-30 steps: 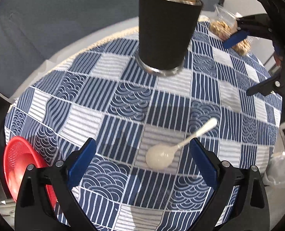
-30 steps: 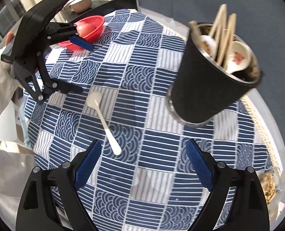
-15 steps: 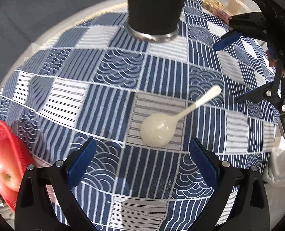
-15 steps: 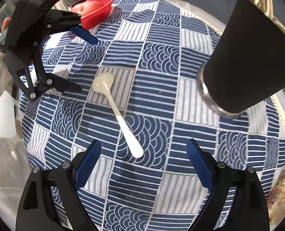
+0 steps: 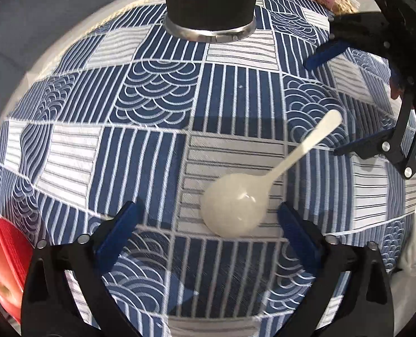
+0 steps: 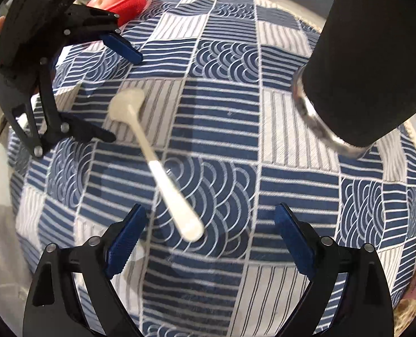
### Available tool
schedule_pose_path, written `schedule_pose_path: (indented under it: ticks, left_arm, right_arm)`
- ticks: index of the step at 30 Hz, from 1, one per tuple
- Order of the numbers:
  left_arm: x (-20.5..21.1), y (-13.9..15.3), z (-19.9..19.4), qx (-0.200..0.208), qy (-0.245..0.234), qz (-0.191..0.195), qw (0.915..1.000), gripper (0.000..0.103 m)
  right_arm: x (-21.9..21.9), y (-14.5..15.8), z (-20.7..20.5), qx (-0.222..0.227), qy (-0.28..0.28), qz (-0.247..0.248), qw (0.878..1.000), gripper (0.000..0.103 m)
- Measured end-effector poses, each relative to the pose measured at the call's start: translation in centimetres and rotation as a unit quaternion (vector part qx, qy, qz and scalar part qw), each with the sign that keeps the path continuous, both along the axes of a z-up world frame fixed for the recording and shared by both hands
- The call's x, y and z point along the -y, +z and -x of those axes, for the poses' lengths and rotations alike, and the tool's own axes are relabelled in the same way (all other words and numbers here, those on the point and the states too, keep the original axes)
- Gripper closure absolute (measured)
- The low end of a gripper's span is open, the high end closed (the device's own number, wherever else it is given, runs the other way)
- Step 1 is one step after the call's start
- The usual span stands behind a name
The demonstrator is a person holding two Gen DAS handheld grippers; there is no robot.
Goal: Organize utensils
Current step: 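Move the left gripper over the plain white plastic spoon on the cloth, then close the left gripper on the white spoon handle and lift it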
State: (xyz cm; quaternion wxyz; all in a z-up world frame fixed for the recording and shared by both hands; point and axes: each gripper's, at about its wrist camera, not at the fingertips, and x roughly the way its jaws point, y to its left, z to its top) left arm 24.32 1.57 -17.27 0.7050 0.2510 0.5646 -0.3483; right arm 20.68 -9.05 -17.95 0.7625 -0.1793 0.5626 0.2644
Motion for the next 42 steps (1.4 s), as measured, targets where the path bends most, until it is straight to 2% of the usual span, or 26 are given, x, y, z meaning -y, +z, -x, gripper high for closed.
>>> schedule_pose_path:
  ticks: [2,6,11,14,16,19,20,21,22,23,24,26,29,30,31,34,36,38,39,40,41,42]
  left_arm:
    - [0.0,0.0,-0.3,0.003,-0.001,0.002,1.0,0.004]
    - [-0.3,0.0,-0.1,0.014,-0.009,0.018,0.9997,0.004]
    - [-1.2,0.1,0.3,0.034,0.017,0.039,0.9985,0.004]
    - [-1.4,0.2,0.6,0.037,0.05,0.036,0.9974,0.004]
    - [-1.3,0.3,0.7,0.036,0.054,0.034,0.9973,0.005]
    - [-0.7,0.6,0.9,0.037,0.05,0.039,0.9973,0.015]
    - [-0.3,1.0,1.3,0.036,0.043,0.04,0.9976,0.026]
    - [0.1,1.3,1.6,0.032,0.03,0.04,0.9982,0.041]
    - [0.4,1.5,1.8,0.028,0.022,0.041,0.9985,0.051]
    - [0.6,1.7,2.0,0.024,0.014,0.038,0.9989,0.058]
    - [0.9,1.7,2.1,0.025,0.005,0.033,0.9991,0.059]
    - [1.2,1.6,2.1,0.021,0.003,0.033,0.9992,0.059]
    - [0.8,1.8,1.5,-0.008,0.024,0.051,0.9984,0.059]
    - [0.7,2.0,1.6,-0.01,0.028,0.055,0.998,0.06]
    - [0.6,2.2,1.7,-0.008,0.028,0.055,0.9981,0.06]
    - [0.8,2.6,2.0,-0.015,0.02,0.059,0.998,0.06]
    - [1.1,3.0,2.4,-0.007,0.012,0.053,0.9985,0.06]
    - [1.8,3.5,2.3,-0.013,0.013,0.064,0.9978,0.061]
    - [1.8,3.8,2.2,-0.016,0.015,0.069,0.9974,0.065]
    - [2.0,4.2,2.1,-0.01,0.018,0.065,0.9977,0.09]
    - [1.8,4.5,1.9,-0.02,0.021,0.065,0.9974,0.097]
    - [1.9,4.6,1.8,-0.031,0.023,0.066,0.9971,0.098]
  right_arm:
    - [0.2,-0.3,-0.1,0.0,-0.005,-0.006,1.0,0.007]
    - [0.8,-0.3,0.1,0.013,-0.001,-0.013,1.0,0.006]
    - [1.4,-0.3,0.5,0.015,-0.014,-0.014,1.0,0.006]
    - [1.1,-0.4,0.5,0.007,-0.023,-0.006,1.0,0.006]
    - [0.8,-0.2,0.6,0.004,-0.03,-0.001,1.0,0.007]
    - [0.4,-0.4,0.7,0.003,-0.023,0.002,1.0,0.009]
    - [0.3,-0.4,0.7,0.002,-0.02,0.0,1.0,0.013]
    - [0.1,-0.2,0.8,0.002,-0.009,-0.001,1.0,0.024]
    - [-0.2,0.1,0.9,0.003,0.0,-0.002,1.0,0.033]
    - [-0.4,0.5,1.0,0.002,0.005,-0.004,1.0,0.058]
    - [-0.7,0.7,1.2,-0.002,0.012,-0.004,1.0,0.082]
    - [-1.0,0.8,1.2,-0.004,0.021,0.0,1.0,0.082]
    - [-0.1,1.0,1.1,-0.016,0.006,-0.028,0.999,0.085]
    - [0.2,1.4,1.2,-0.019,0.002,-0.042,0.999,0.099]
    - [0.4,1.6,1.3,-0.018,-0.003,-0.046,0.999,0.103]
    - [0.3,1.5,1.9,-0.018,0.011,-0.038,0.999,0.103]
    - [0.8,1.6,2.0,-0.028,0.004,-0.052,0.998,0.102]
    - [0.9,2.2,2.0,-0.014,0.007,-0.061,0.998,0.099]
    - [0.7,2.5,2.3,-0.003,0.016,-0.056,0.998,0.098]
    - [0.6,2.7,2.7,0.003,0.027,-0.055,0.998,0.098]
    - [0.4,3.0,3.1,0.005,0.037,-0.059,0.998,0.096]
    - [0.4,3.1,3.2,0.001,0.042,-0.065,0.997,0.092]
